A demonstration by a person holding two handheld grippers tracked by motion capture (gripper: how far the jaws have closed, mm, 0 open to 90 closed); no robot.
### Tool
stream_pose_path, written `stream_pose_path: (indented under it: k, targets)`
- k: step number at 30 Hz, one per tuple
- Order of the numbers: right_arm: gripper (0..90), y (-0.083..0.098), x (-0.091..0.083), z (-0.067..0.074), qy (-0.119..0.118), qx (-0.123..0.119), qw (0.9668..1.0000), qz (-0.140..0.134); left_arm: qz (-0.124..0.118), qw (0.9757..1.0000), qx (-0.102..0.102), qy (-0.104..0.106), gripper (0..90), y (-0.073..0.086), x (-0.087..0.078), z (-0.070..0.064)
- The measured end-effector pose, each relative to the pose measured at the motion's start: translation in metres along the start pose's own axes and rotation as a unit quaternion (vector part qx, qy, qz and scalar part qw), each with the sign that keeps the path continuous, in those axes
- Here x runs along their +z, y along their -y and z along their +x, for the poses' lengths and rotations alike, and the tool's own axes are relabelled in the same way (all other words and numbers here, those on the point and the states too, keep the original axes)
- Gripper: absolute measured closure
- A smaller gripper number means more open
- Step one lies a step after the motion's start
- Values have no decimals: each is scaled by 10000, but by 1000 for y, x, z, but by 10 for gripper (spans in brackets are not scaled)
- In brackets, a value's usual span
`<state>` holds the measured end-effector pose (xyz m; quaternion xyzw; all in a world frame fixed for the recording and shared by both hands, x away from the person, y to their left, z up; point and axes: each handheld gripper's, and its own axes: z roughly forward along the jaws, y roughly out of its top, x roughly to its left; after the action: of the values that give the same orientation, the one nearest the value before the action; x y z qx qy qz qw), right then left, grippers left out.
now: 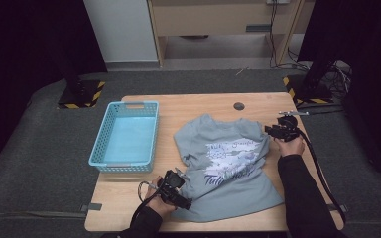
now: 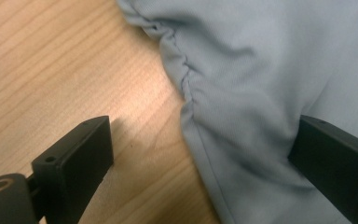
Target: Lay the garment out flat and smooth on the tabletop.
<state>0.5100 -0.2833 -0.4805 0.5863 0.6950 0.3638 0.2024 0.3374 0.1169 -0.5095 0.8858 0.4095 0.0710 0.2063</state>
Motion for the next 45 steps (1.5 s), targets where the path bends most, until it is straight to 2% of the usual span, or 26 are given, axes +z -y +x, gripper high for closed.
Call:
stream_pose_path:
  k: [3,6,9,13,18,21,27,30,33,36,39,42,45]
  targets:
    - [546,-6,-1,1,-112,51,9998,-137,-382,9991,-177,-20,57,-3,-2,2]
    - [497,-11,5,2,-243,171,9993,-214,-726,9966,-378,-58,59,-8,-1,6]
    - [481,-14,18,1,-306,287,9989,-190,-889,9946,-507,-183,66,-14,3,9]
    - [477,-11,39,6,-343,249,9991,-19,-830,9946,-480,-392,79,-18,9,9]
    - [494,-1,59,18,-313,-19,9994,172,-715,9958,-361,-453,81,-18,13,6]
    - [550,3,65,22,-247,-109,9994,225,-654,9962,-328,-475,77,-17,16,5]
    - [796,5,67,23,-186,-283,9992,209,-651,9961,-413,-418,69,-16,17,7]
    - [825,1,61,22,-193,-279,9994,85,-661,9961,-410,-417,65,-16,17,7]
    - [829,-7,47,25,-363,-220,9988,-241,-666,9961,-412,-413,64,-16,17,7]
    - [828,-17,27,33,-548,-347,9963,-567,-662,9961,-415,-414,63,-16,17,7]
    - [827,-25,8,51,-787,-593,9916,-836,-653,9962,-410,-413,60,-16,17,6]
    - [826,-27,-3,75,-1086,-882,9860,-904,-655,9961,-414,-413,57,-16,17,6]
    - [824,-19,-2,102,-1368,-1209,9798,-815,-655,9962,-406,-412,55,-15,17,6]
